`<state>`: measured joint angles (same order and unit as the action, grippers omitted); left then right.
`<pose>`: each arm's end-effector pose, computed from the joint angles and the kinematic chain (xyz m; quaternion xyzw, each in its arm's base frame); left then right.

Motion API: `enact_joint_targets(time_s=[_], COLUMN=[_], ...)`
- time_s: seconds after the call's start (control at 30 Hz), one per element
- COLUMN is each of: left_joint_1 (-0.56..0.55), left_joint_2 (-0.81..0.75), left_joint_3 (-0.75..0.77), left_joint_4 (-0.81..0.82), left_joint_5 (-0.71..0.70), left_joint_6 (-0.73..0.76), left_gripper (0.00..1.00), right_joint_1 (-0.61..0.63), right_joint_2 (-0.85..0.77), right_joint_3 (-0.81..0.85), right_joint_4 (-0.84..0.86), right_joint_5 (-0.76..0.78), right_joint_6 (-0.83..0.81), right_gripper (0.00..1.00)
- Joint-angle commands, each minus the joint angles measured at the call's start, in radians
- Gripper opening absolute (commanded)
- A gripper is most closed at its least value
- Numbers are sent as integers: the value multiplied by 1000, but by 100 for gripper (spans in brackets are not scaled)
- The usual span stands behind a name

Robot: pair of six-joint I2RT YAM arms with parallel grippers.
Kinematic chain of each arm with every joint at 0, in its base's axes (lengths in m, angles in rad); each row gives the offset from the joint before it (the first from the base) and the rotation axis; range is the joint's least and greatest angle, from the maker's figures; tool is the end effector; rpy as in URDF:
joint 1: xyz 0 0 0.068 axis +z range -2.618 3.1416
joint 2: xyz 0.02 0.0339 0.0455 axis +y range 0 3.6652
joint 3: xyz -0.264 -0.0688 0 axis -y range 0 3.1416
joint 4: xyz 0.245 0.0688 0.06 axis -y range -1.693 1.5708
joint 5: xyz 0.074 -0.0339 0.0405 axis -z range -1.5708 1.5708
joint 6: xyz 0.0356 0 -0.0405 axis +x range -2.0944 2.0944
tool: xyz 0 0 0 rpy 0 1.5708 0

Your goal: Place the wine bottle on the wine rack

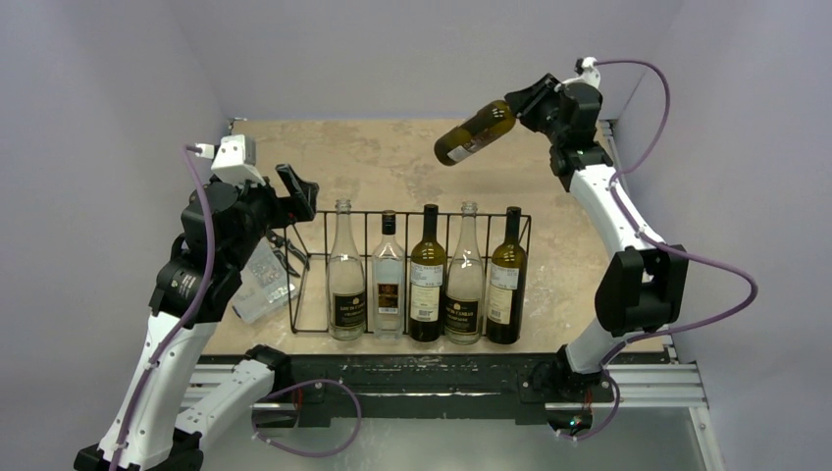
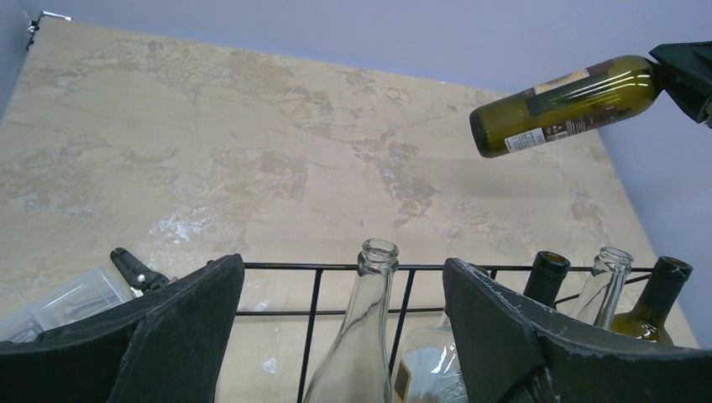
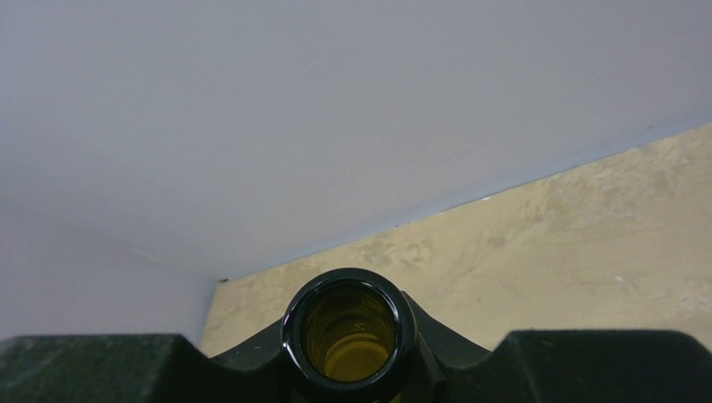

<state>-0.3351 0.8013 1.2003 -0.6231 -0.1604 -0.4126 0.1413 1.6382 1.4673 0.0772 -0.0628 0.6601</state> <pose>0.1390 -0.0424 0.4293 -0.0801 0.7767 -0.1687 0.6015 0.3942 0.0583 0.3841 0.1691 0.7198 0.2838 0.6105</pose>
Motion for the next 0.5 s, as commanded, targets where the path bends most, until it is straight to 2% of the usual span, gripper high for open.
enact_joint_targets(time_s=[0.0, 0.23, 0.47], left_joint_1=[-2, -2, -2], left_joint_2=[1, -4, -13], left_joint_3=[20, 19, 20], left_joint_4=[16, 17, 17], left_joint_5=[8, 9, 7], left_joint_6=[-21, -20, -21], left_gripper=[88, 88, 88], right_joint_1=[-16, 1, 33], right_joint_2=[-75, -88, -104], right_joint_3=[-23, -105, -118], right_joint_4=[303, 533, 601], right_joint_5=[-270, -441, -473], right_joint_6=[285, 504, 570], right_gripper=[0, 0, 0])
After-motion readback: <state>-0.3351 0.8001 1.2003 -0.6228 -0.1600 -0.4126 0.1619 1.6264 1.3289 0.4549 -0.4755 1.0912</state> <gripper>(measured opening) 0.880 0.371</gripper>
